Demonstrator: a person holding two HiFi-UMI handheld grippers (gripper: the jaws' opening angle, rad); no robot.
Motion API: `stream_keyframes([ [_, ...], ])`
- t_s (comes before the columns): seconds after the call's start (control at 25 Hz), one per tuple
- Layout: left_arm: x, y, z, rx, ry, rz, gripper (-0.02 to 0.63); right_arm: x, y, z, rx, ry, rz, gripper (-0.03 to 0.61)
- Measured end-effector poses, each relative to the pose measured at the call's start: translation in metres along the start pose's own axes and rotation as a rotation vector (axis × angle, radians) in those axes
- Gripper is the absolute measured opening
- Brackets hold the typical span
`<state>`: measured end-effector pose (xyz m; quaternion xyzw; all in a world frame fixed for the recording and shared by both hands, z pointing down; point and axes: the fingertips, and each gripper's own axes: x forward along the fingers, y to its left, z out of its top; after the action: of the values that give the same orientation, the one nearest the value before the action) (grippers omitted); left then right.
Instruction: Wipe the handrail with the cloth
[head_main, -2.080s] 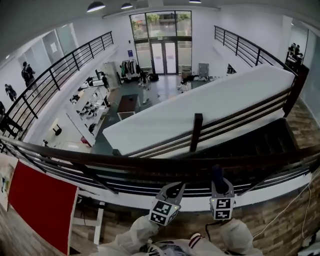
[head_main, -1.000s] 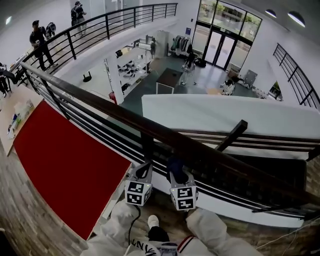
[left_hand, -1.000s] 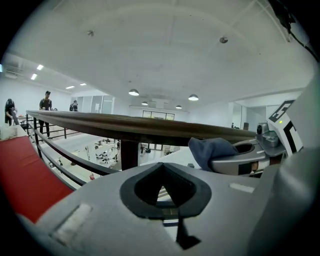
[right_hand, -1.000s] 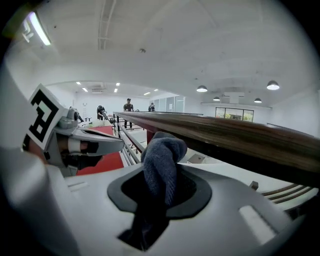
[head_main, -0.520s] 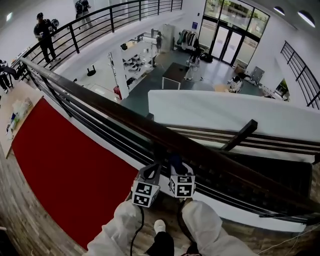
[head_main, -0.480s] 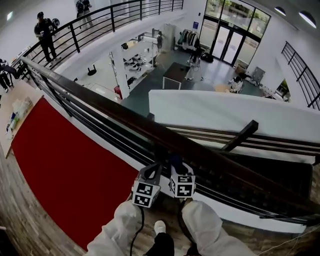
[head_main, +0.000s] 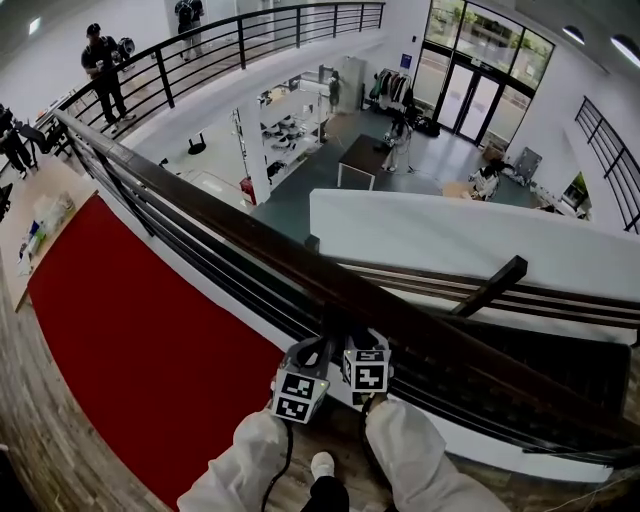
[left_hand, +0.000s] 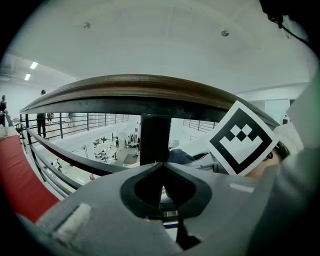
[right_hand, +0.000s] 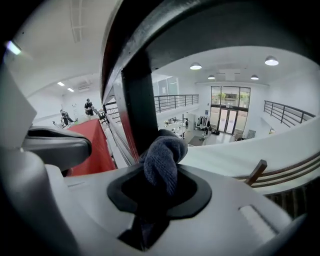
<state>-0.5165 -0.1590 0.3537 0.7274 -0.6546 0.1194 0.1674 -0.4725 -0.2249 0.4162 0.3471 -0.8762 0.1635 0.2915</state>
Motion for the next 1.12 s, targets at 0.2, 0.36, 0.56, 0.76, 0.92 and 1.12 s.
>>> stream_keyframes([
  [0.2,-0.002,-0.005,-0.006,0.001,0.013,0.017,0.002,-0.005,-0.001,-0.006,-0.021,0.013,0.003,0.095],
  [0.36,-0.004,-0.019,-0.012,-0.002,0.018,0.007,0.002,-0.013,-0.015,-0.016,-0.023,0.022,-0.024,0.095],
  [0.56,-0.004,-0.041,-0.015,0.0,0.017,0.009,0.002,-0.035,-0.025,-0.024,-0.029,0.012,-0.031,0.095],
  [0.76,0.003,-0.076,-0.023,0.0,0.031,-0.011,0.002,-0.051,-0.052,-0.04,-0.042,0.009,-0.053,0.095],
  [0.92,0.003,-0.101,-0.023,0.007,0.038,-0.029,0.002,-0.071,-0.06,-0.046,-0.029,0.008,-0.045,0.095],
  [1.12,0.001,-0.136,-0.013,0.002,0.032,-0.045,0.002,-0.097,-0.081,-0.06,-0.033,0.007,-0.065,0.097],
])
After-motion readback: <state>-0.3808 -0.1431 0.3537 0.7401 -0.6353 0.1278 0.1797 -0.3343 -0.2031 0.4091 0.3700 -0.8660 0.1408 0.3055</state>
